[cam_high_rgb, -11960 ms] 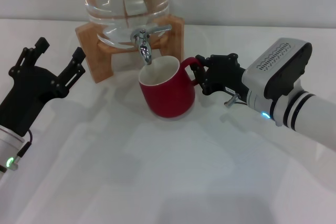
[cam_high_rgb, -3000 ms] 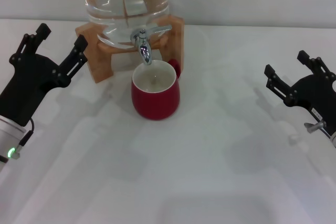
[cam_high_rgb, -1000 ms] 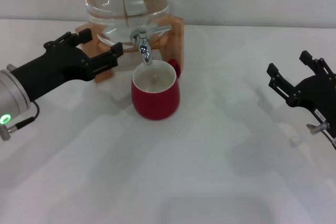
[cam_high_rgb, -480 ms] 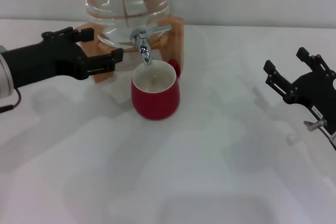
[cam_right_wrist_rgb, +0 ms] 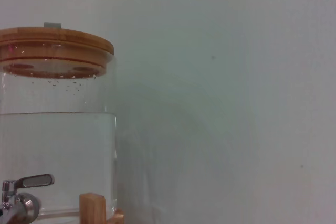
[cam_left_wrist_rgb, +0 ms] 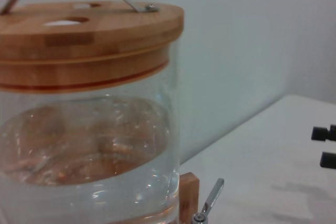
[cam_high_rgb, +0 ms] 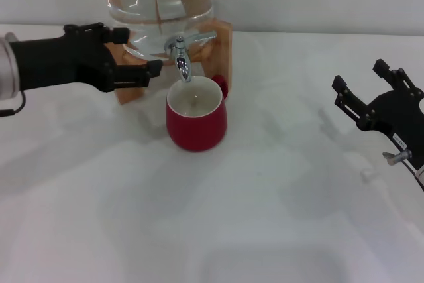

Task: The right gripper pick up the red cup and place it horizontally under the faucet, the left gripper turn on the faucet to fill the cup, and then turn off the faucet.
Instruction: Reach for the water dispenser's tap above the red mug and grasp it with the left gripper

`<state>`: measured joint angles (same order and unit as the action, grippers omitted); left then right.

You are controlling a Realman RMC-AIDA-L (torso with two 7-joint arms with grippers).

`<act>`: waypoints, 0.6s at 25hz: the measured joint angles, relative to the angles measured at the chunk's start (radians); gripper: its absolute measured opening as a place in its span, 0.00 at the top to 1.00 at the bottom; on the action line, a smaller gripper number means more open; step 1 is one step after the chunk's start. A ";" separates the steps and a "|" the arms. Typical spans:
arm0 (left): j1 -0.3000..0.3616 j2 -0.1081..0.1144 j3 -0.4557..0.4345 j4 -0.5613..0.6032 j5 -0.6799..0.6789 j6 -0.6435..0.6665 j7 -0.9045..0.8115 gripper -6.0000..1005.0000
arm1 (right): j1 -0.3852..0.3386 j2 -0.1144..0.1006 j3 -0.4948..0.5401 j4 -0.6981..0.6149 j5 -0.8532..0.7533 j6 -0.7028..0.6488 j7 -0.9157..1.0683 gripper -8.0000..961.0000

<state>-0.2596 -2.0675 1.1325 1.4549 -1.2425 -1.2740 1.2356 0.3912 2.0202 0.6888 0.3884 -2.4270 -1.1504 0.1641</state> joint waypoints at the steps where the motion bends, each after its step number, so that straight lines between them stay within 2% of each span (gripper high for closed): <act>1: -0.013 0.001 -0.004 -0.003 0.010 -0.008 0.000 0.13 | 0.000 0.000 0.000 0.000 -0.001 0.000 0.000 0.13; 15: -0.144 0.016 -0.031 -0.054 0.042 -0.069 0.041 0.13 | 0.000 0.002 0.000 0.000 -0.001 -0.002 0.007 0.13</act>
<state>-0.4039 -2.0515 1.1018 1.4011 -1.2003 -1.3434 1.2769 0.3911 2.0218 0.6885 0.3881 -2.4283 -1.1520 0.1713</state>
